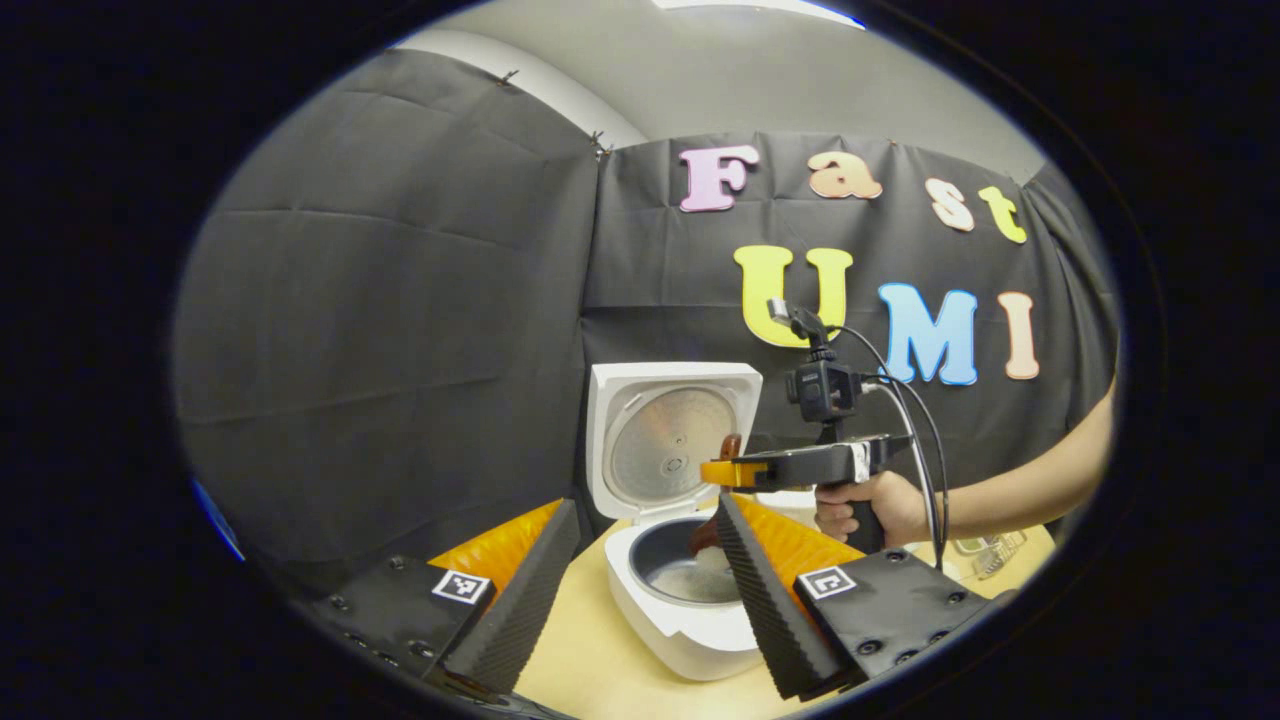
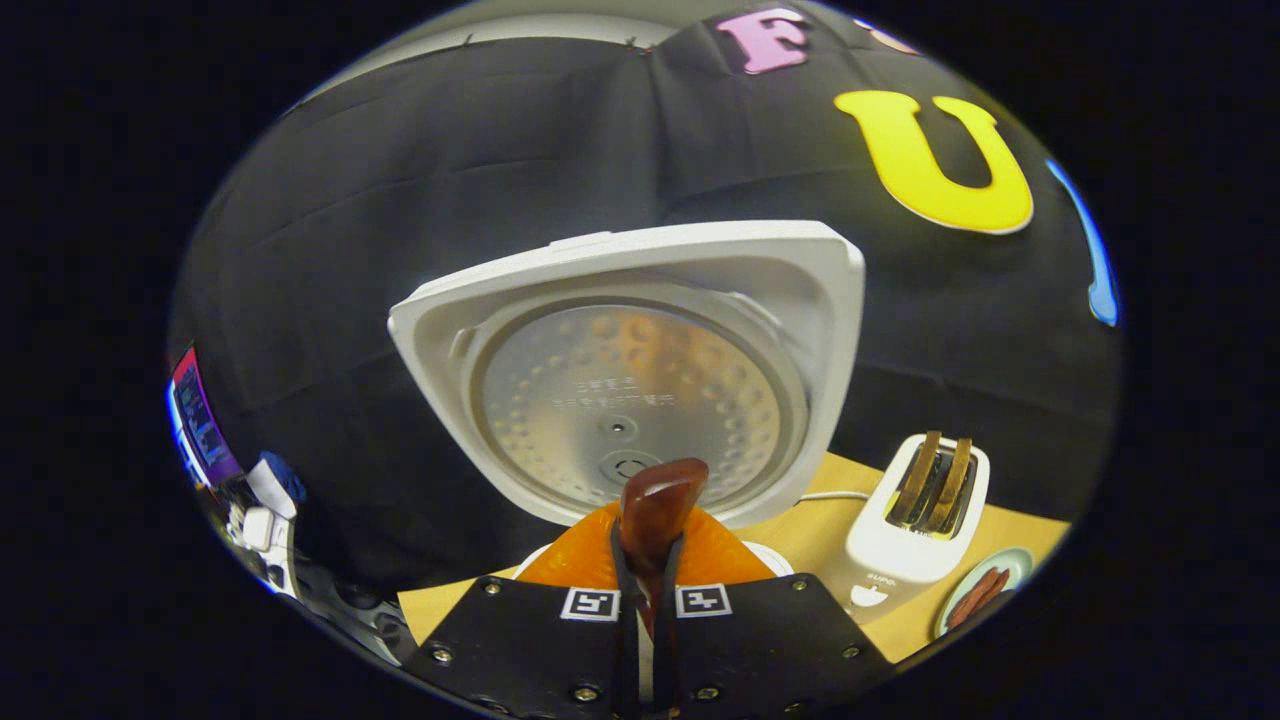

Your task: Close the left gripper, press the button to open the rice cooker; take a wooden spoon from the chopstick holder with the right hand, scoop a spoonful of rice and pour it into the rice cooker, then put the wooden spoon back into the chopstick holder.

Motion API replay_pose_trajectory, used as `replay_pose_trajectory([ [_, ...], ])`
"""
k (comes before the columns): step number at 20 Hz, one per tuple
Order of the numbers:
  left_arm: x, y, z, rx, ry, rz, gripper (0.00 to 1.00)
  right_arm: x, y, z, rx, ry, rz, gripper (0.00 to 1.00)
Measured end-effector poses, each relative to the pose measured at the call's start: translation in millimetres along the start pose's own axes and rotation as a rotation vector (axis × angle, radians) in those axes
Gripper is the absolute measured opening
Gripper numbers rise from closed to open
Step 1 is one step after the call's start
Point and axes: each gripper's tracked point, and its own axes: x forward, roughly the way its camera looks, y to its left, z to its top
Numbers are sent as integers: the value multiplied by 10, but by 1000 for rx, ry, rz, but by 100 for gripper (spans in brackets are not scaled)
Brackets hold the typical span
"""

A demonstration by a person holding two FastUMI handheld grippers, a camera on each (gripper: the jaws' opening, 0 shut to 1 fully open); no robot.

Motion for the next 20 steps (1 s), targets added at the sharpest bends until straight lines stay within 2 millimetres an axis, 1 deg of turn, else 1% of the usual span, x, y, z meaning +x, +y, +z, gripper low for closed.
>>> replay_pose_trajectory([
  [1,-6,3,-2,0,-1,1,96,-10,59,7,-34,-1,12,6],
  [2,-11,15,8,0,-2,2,99,-15,97,18,-61,-3,16,6],
  [3,-18,17,-8,0,-4,2,96,-26,122,32,-90,-8,20,6],
  [4,-29,23,6,1,-5,3,99,-43,163,51,-120,-14,24,6],
  [8,-46,12,4,-4,-6,5,99,-175,292,127,-292,-40,52,6],
  [11,-62,-13,8,-9,-10,2,99,-326,403,184,-451,-61,78,6],
  [13,-75,-33,27,-8,-16,0,99,-395,445,261,-500,-92,81,6],
  [15,-85,-58,29,-10,-16,-5,99,-483,456,344,-492,-114,76,6],
  [17,-100,-96,16,-15,-14,-10,99,-555,411,433,-452,-127,64,6],
  [20,-110,-185,78,-29,-22,-24,98,-704,283,591,-305,-149,52,6],
])
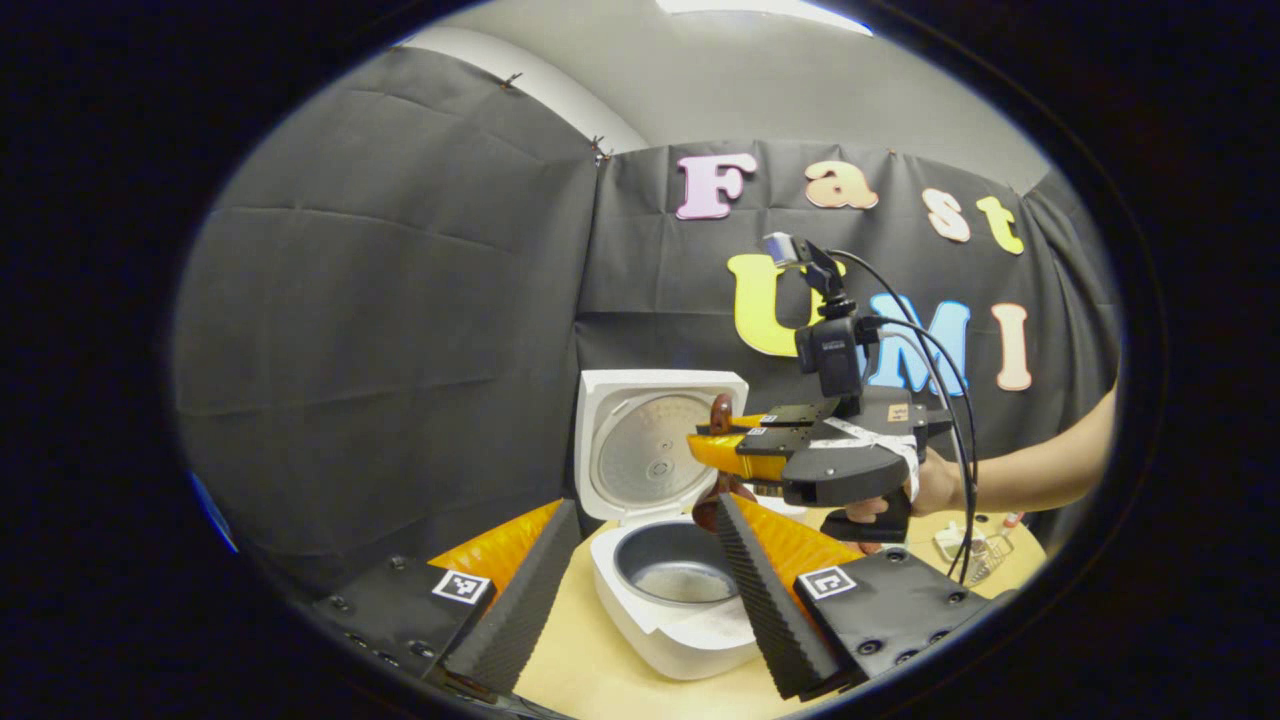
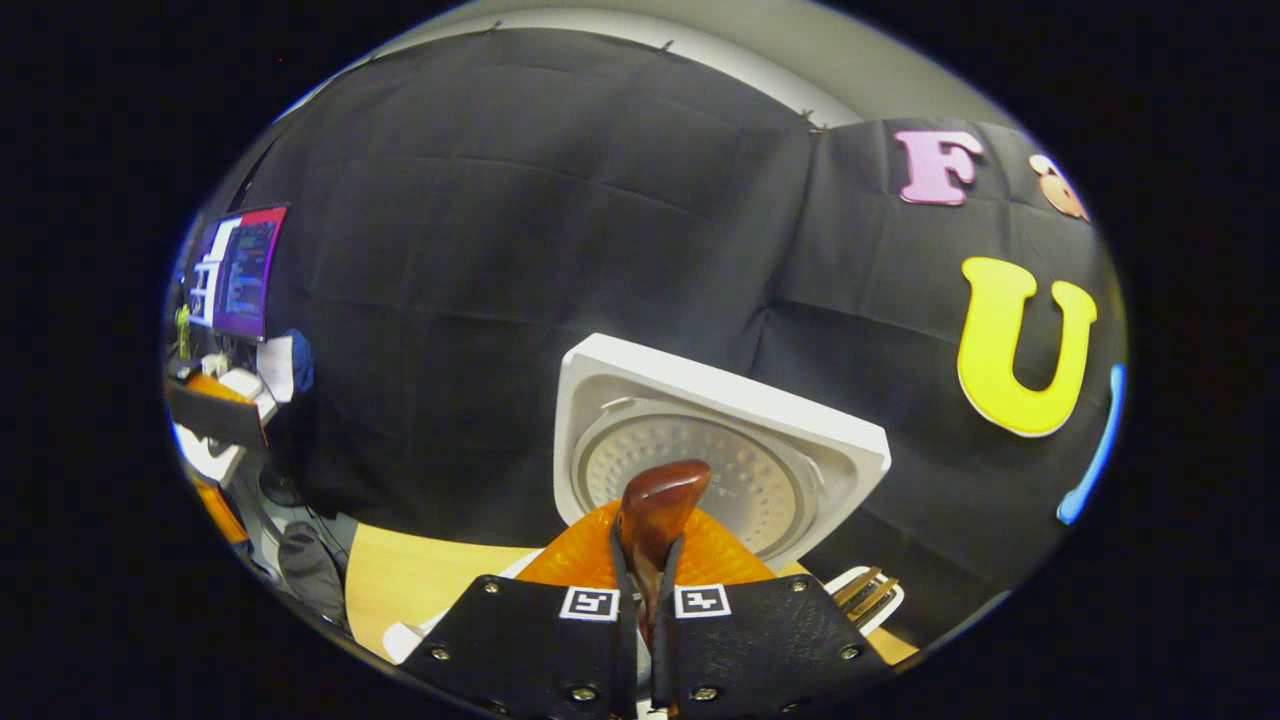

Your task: Close the left gripper, press the button to open the rice cooker; take a wooden spoon from the chopstick holder with the right hand, scoop a spoonful of rice and pour it into the rice cooker, then put the wooden spoon back into the chopstick holder.

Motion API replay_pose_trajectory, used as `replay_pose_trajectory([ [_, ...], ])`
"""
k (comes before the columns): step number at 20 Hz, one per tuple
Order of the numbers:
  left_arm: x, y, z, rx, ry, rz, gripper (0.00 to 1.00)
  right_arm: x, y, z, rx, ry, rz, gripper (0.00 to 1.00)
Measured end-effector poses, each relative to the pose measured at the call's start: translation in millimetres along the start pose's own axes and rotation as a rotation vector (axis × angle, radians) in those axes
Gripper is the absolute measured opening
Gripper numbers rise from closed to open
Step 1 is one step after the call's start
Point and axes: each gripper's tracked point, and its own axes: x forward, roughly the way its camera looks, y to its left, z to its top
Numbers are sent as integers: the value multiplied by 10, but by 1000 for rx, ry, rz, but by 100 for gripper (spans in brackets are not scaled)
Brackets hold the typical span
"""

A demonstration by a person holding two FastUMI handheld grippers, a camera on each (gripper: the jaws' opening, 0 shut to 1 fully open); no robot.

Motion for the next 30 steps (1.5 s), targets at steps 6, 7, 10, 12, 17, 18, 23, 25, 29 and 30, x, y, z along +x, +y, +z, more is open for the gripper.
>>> replay_pose_trajectory([
  [6,72,-258,99,-31,-12,-58,95,-347,-557,72,390,-29,-63,6],
  [7,89,-333,106,-33,-13,-73,95,-436,-641,75,435,-38,-74,6],
  [10,176,-590,130,-27,-10,-128,95,-763,-891,97,560,-64,-106,6],
  [12,204,-778,162,-24,-16,-169,95,-1059,-1056,100,620,-81,-131,6],
  [17,247,-1230,244,-23,-27,-258,95,-1722,-1308,46,736,-145,-208,6],
  [18,246,-1320,247,-22,-28,-277,95,-1844,-1350,18,749,-154,-230,6],
  [23,292,-1764,258,-18,-24,-359,95,-2539,-1539,-198,791,-180,-331,6],
  [25,238,-1952,306,-27,-22,-392,95,-2801,-1596,-319,801,-184,-368,6],
  [29,245,-2264,329,-20,-13,-443,95,-3190,-1701,-548,803,-176,-439,6],
  [30,253,-2346,340,-15,-12,-456,95,-3298,-1731,-595,805,-176,-456,6],
])
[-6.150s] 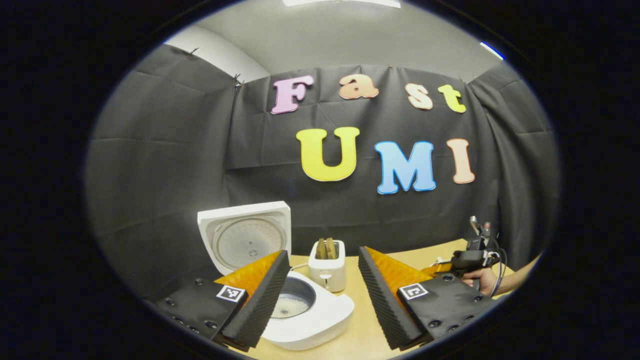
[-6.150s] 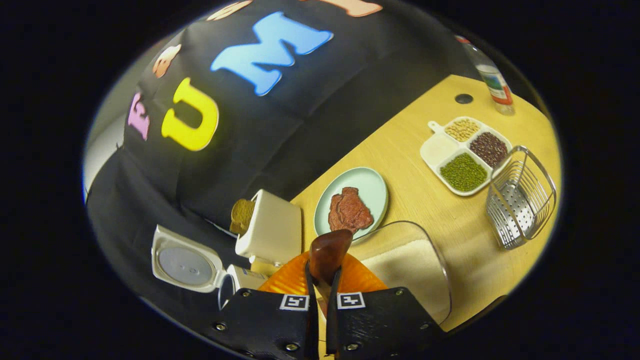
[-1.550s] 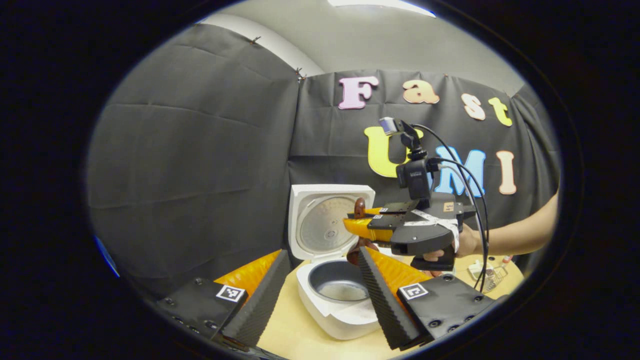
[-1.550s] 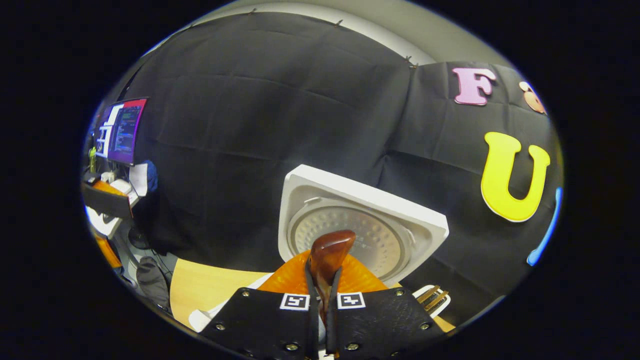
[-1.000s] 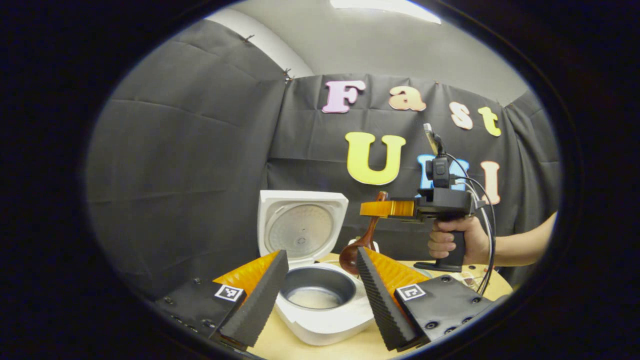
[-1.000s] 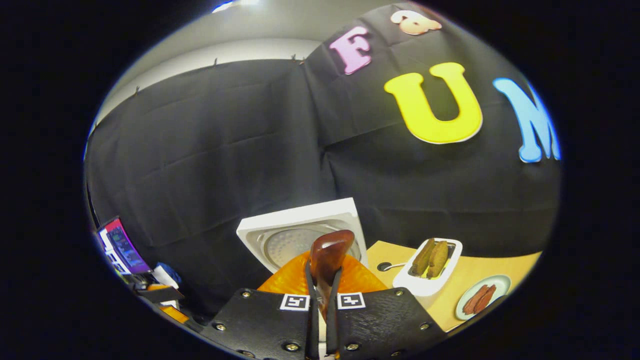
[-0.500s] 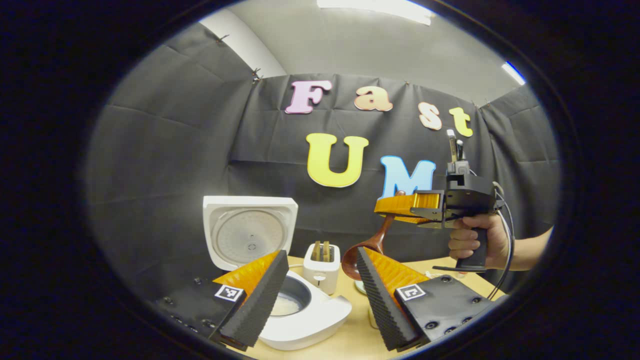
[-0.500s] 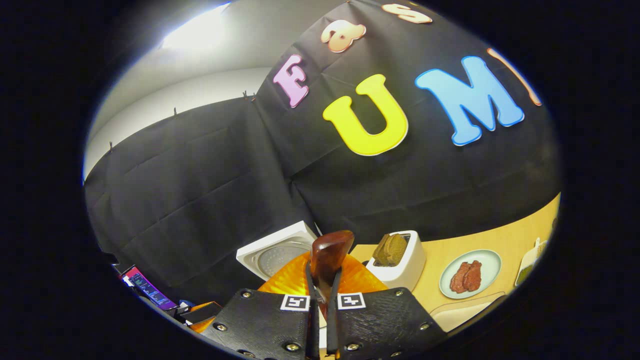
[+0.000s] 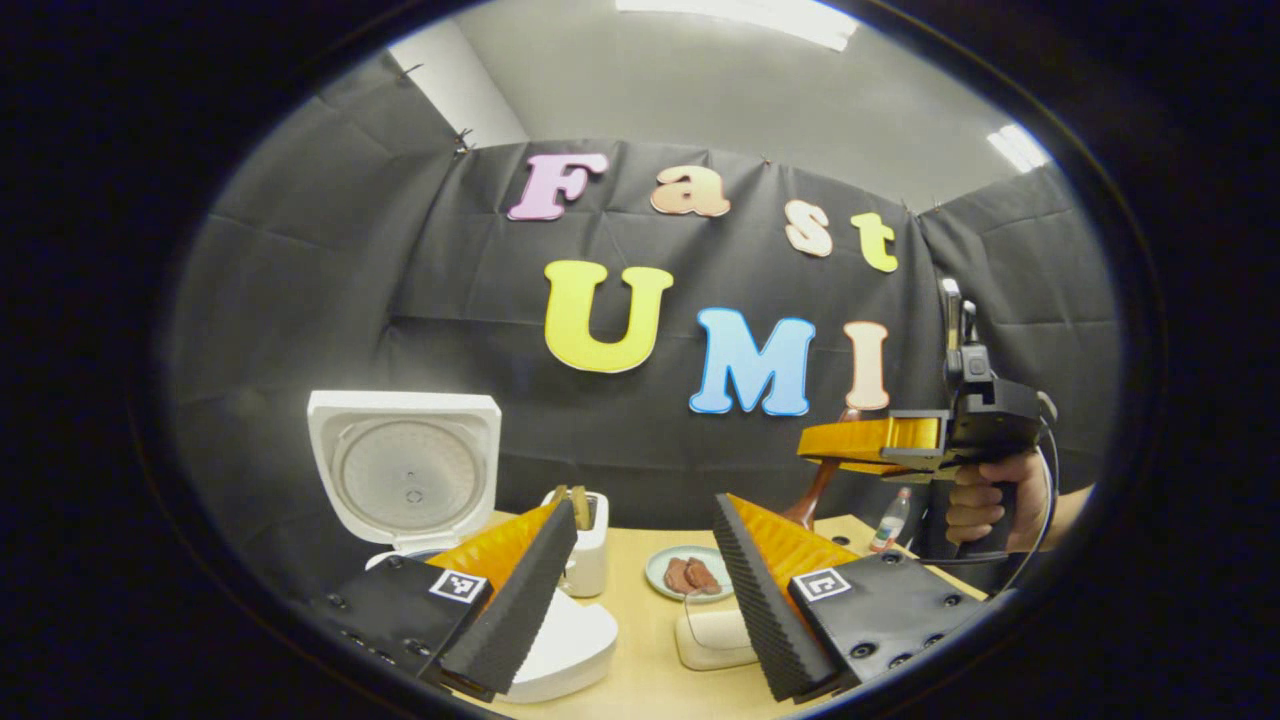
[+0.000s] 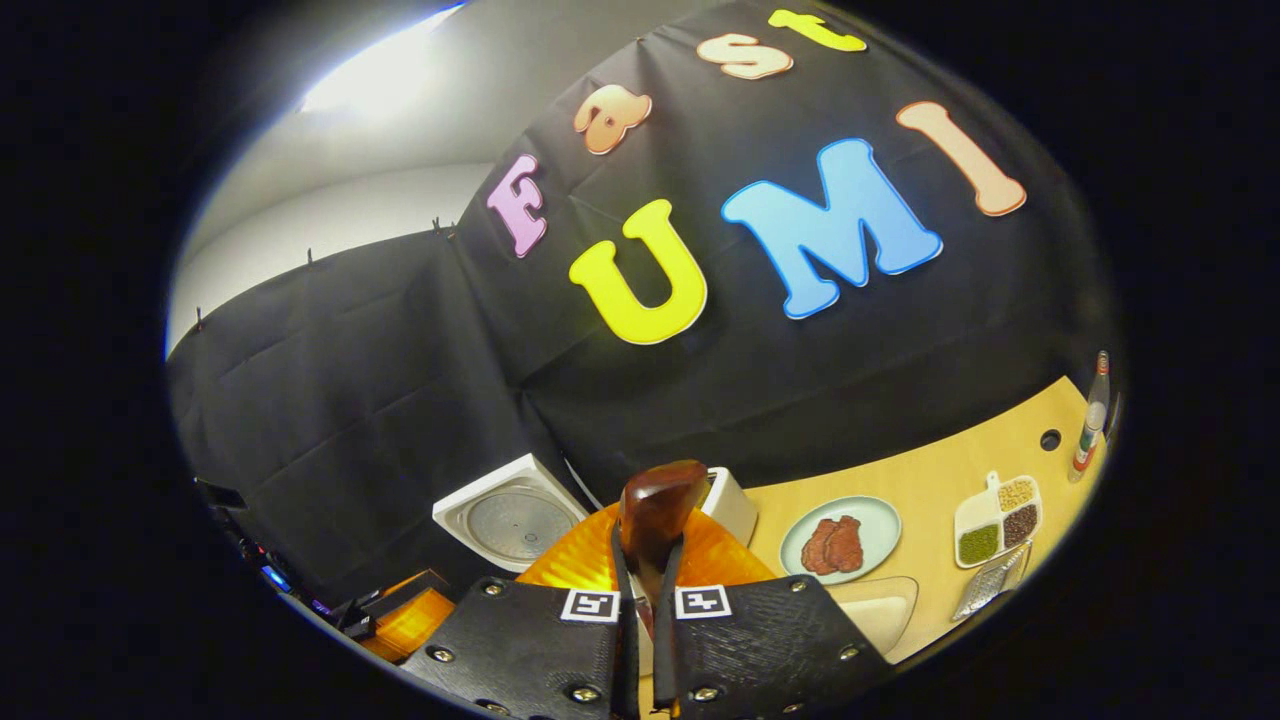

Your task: Close the left gripper, press the button to open the rice cooker; take a wooden spoon from the chopstick holder with the right hand, scoop a spoonful of rice and pour it into the rice cooker, then put the wooden spoon back into the chopstick holder.

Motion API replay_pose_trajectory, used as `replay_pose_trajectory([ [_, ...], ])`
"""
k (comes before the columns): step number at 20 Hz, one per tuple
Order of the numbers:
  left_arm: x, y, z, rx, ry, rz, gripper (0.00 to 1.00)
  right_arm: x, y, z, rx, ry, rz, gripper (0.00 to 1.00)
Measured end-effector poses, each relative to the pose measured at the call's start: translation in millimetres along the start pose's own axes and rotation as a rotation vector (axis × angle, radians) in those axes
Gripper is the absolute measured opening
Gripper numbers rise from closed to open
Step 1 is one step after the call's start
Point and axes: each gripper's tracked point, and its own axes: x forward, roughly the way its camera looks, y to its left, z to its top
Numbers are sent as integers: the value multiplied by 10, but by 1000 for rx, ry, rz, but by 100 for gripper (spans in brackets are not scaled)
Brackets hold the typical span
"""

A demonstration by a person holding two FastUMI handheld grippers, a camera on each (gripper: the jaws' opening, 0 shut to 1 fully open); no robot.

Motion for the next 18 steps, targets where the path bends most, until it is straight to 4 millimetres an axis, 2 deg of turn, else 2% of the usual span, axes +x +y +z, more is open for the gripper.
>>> replay_pose_trajectory([
  [5,134,-382,52,34,-2,-63,95,-384,-423,108,11,-39,-86,6],
  [10,226,-682,44,35,1,-105,95,-742,-879,228,48,-81,-174,6],
  [18,323,-912,34,46,2,-128,95,-1122,-1581,380,65,-118,-317,6],
])
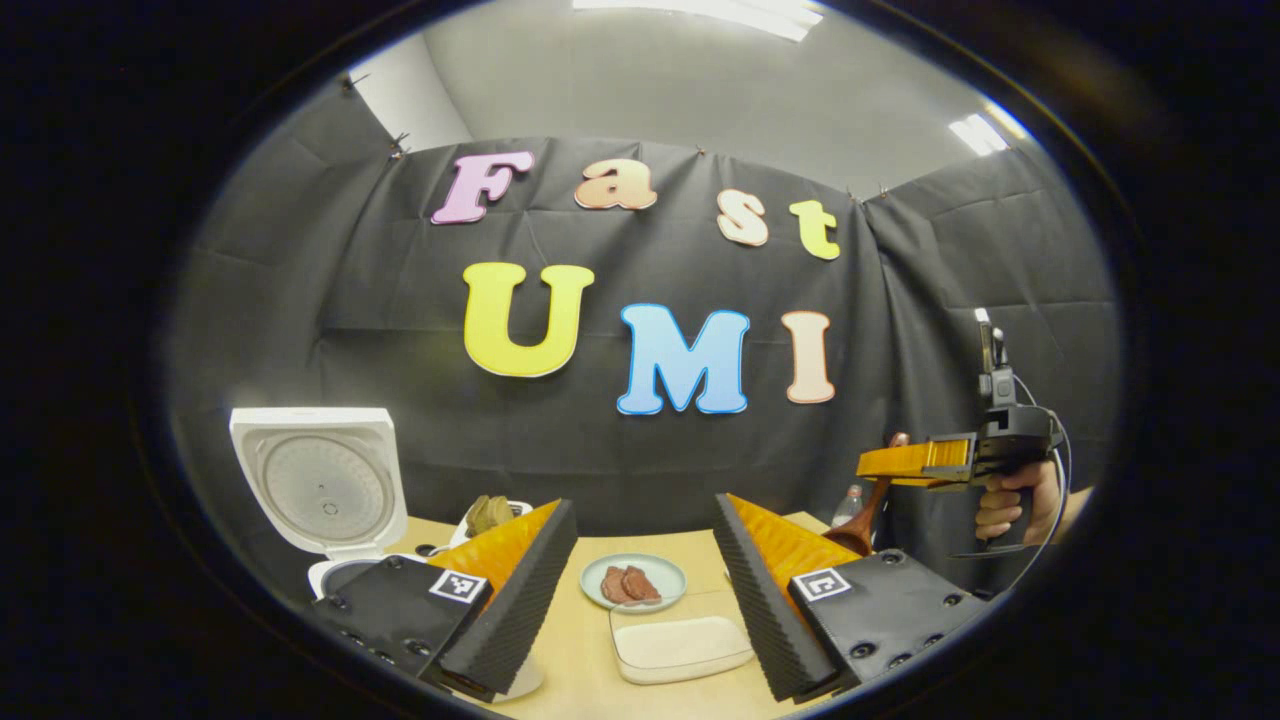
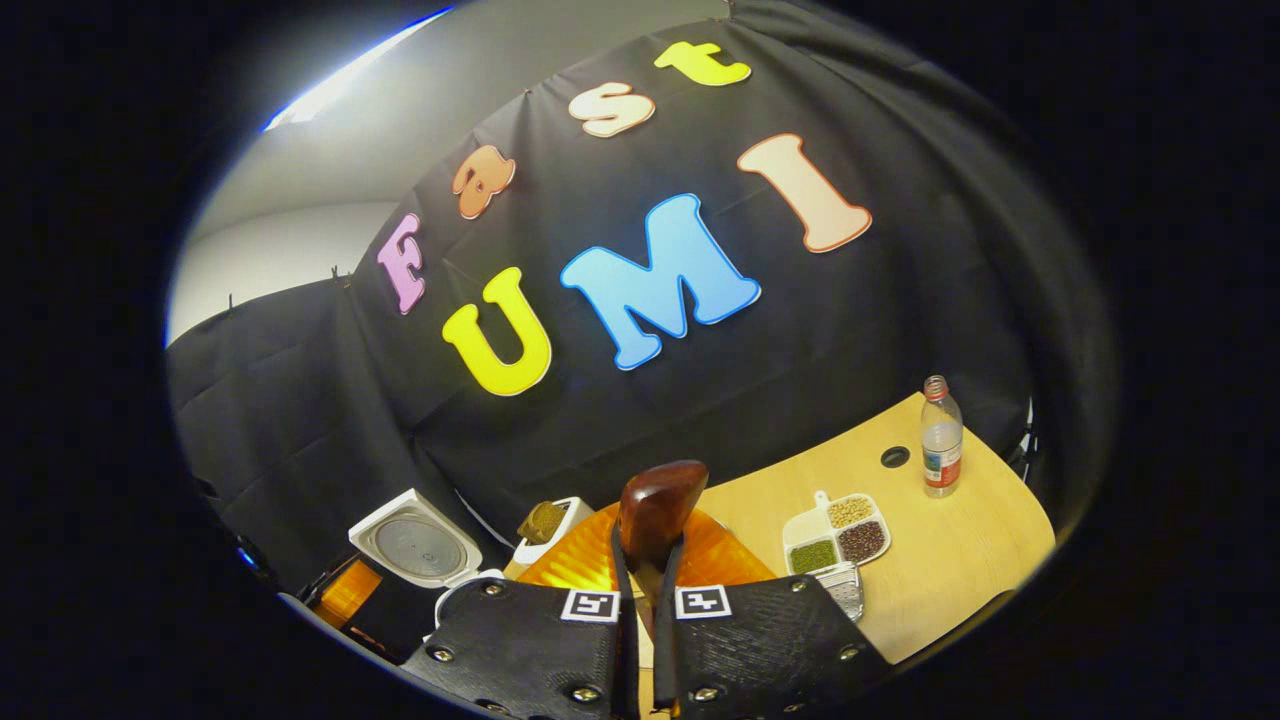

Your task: Close the left gripper, press the button to open the rice cooker; take a wooden spoon from the chopstick holder with the right hand, scoop a spoonful of rice and pour it into the rice cooker, then put the wooden spoon back into the chopstick holder.

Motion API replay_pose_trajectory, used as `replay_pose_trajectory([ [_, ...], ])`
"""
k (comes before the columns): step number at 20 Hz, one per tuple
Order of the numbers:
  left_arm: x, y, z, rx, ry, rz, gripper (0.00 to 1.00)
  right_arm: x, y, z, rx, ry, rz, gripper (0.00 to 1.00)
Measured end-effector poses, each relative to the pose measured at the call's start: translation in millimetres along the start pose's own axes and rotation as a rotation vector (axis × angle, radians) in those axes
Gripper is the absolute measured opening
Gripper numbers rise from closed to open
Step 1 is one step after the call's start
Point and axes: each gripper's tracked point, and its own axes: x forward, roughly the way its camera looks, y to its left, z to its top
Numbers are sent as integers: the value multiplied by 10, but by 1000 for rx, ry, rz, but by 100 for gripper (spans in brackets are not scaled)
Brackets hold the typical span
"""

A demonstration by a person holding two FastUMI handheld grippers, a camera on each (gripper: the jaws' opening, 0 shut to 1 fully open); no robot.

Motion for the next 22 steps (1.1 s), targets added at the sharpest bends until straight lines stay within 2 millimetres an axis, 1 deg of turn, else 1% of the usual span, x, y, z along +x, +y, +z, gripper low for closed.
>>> replay_pose_trajectory([
  [1,12,-12,-11,2,4,0,95,8,-91,14,2,-8,-28,6],
  [2,10,-22,-21,3,7,-1,95,-22,-164,-20,-3,-16,-54,6],
  [5,22,-41,-68,1,21,-2,95,35,-474,-32,-21,-45,-161,6],
  [6,17,-28,-79,2,26,1,95,82,-553,-10,-25,-56,-191,6],
  [7,19,-9,-94,1,30,6,95,114,-611,-31,-20,-59,-214,6],
  [10,4,61,-109,4,48,25,95,231,-836,-150,-26,-51,-281,6],
  [12,-30,126,-83,10,46,47,96,330,-949,-215,-14,-42,-298,6],
  [13,-34,149,-79,14,46,55,96,393,-1030,-271,-14,-36,-312,6],
  [14,-33,176,-88,17,54,63,94,452,-1123,-339,-20,-27,-331,6],
  [15,-36,202,-115,18,64,71,96,504,-1226,-398,-30,-22,-355,6],
  [16,-49,231,-134,19,73,80,94,562,-1286,-446,-31,-17,-369,6],
  [19,-76,309,-166,33,95,111,96,723,-1436,-680,-22,13,-404,6],
  [22,-132,386,-242,57,127,140,95,833,-1529,-928,-49,44,-430,6],
])
